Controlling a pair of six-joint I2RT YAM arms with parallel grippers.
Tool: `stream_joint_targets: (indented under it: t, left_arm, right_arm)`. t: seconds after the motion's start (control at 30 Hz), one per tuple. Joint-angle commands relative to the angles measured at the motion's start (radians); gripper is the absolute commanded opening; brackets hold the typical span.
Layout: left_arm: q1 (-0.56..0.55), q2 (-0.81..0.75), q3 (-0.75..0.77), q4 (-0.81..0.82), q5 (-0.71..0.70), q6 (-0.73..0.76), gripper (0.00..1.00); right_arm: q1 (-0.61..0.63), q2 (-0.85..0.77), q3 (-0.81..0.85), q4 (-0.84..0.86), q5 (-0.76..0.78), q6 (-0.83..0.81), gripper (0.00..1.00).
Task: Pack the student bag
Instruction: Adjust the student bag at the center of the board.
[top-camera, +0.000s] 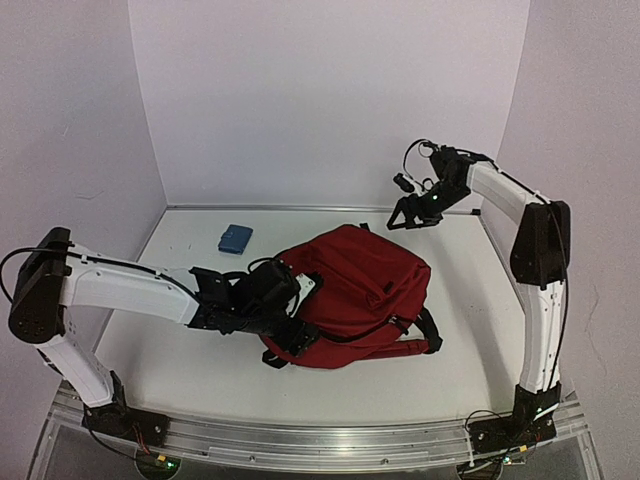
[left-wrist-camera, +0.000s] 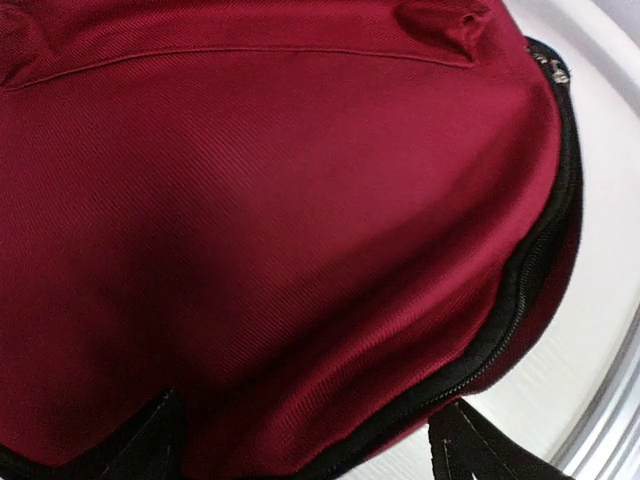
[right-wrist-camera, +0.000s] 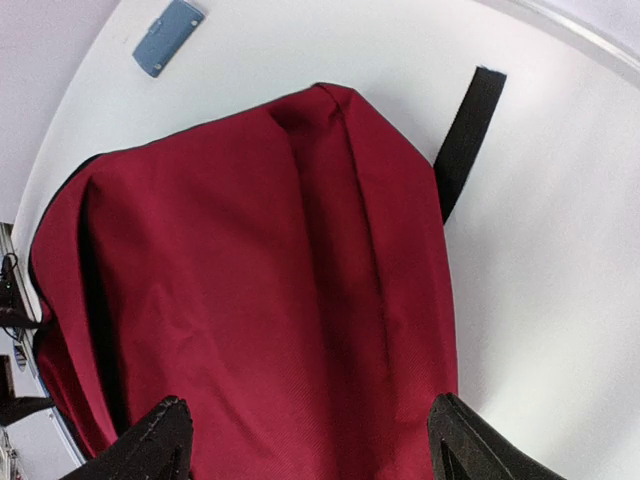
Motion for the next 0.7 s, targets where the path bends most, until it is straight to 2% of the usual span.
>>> stream_joint_targets:
  t: [0.0,0.23,0.53,0.67]
  left_arm:
    - [-0.077,-0.088,-0.028,0.031,-0.059,-0.168,0.84]
    - [-0.088,-0.039,-0.069,-0.014,-0.044,-0.284,0.83]
    - [0.069,0.089,-0.051,0.071,0.007,-0.328,0.75]
    - [0.143,0.158,0.023,0.091,0.026,-0.266,0.75]
  right_arm:
    - [0.017,0.092,0.064,0.036,0.042,0.077,0.81]
    - [0.021,0.109,-0.053,0.048,0.013,0.052,0.77]
    - [0.021,-0.075,-0.465,0.049,-0.092,0.004,0.62]
    - [0.022,-0.19,-0.643,0.053,-0.157,0.003,0.61]
